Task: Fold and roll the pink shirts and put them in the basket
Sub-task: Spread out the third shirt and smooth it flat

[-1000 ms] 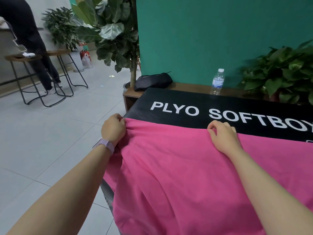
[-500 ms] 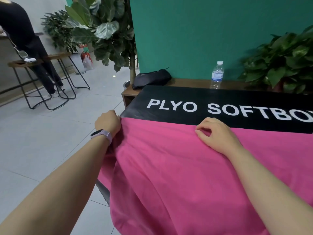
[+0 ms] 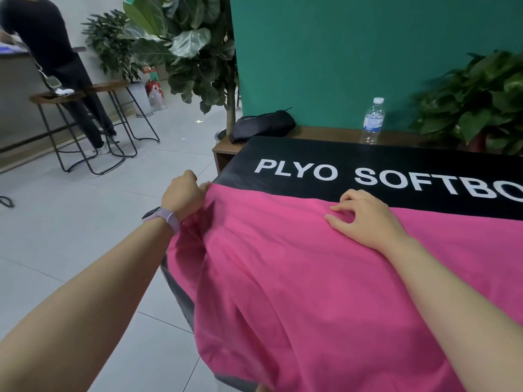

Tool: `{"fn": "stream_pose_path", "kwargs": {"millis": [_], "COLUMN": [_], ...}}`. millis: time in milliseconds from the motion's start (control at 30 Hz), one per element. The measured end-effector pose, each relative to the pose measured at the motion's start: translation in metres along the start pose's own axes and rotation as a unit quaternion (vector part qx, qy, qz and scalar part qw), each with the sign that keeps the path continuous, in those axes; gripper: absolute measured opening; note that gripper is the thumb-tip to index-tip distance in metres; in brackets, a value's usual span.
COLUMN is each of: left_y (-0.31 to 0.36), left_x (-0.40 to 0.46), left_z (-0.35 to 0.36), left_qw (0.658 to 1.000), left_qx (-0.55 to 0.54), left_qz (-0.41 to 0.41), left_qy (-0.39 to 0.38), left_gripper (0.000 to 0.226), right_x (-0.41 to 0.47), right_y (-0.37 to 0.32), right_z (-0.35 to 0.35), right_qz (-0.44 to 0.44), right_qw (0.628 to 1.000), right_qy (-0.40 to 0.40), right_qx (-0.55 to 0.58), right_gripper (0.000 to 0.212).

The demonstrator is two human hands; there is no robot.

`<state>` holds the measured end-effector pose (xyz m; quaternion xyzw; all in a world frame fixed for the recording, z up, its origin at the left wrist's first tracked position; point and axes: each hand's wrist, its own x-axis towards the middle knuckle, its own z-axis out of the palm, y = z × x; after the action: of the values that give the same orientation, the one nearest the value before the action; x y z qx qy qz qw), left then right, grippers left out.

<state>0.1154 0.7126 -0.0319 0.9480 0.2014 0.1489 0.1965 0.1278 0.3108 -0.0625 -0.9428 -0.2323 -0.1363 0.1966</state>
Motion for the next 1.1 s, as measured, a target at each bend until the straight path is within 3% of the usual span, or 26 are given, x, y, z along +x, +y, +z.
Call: {"fn": "stream_pose_path", "kwargs": {"millis": [100,167,233,300,400,500,600,700,867,1033,1100], "left_y": [-0.009,-0.017,-0.023,-0.025,-0.027,-0.031,-0.033,-0.031,-0.049,-0.105,-0.121], "left_x": [-0.025,-0.049,-0.076,-0.104,-0.136,-0.160,-0.176,-0.190,-0.205,-0.215,-0.223], "left_z": [-0.018,-0.025,-0.028,-0.029,-0.028,-0.022,-0.013,-0.008,-0.024,-0.047,-0.043], "left_qw": [0.996,0.995,0.997,0.997,0.997,0.993,0.988,0.978,0.936,0.840,0.854], "left_qx": [-0.017,-0.037,-0.041,-0.045,-0.067,-0.113,-0.151,-0.195,-0.341,-0.535,-0.513], "left_qz": [0.032,0.037,0.041,0.043,0.032,0.016,0.014,0.022,0.008,-0.088,-0.080], "left_qy": [0.076,0.080,0.059,0.041,0.017,0.005,-0.014,-0.064,-0.087,-0.011,-0.012], "left_gripper": [0.022,0.013,0.014,0.016,0.016,0.025,0.042,0.048,0.036,0.036,0.035], "right_x": [0.007,0.016,0.024,0.031,0.042,0.044,0.045,0.049,0.047,0.043,0.044], "right_y": [-0.020,-0.046,-0.080,-0.115,-0.157,-0.177,-0.173,-0.171,-0.173,-0.168,-0.167], "right_z": [-0.004,0.001,0.015,0.030,0.051,0.071,0.078,0.077,0.080,0.085,0.086], "right_qz": [0.014,0.017,-0.003,-0.035,-0.061,-0.080,-0.038,-0.024,-0.046,-0.070,-0.069], "right_qw": [0.992,0.978,0.987,0.999,0.984,0.980,0.982,0.976,0.979,0.985,0.985], "right_qy": [-0.032,-0.037,-0.021,-0.019,-0.089,-0.151,-0.164,-0.179,-0.177,-0.150,-0.149], "right_qx": [-0.119,-0.203,-0.158,-0.006,0.141,0.102,0.090,0.120,0.094,0.041,0.042], "right_gripper": [0.031,0.030,0.022,0.016,0.031,0.045,0.054,0.052,0.048,0.052,0.053]}}
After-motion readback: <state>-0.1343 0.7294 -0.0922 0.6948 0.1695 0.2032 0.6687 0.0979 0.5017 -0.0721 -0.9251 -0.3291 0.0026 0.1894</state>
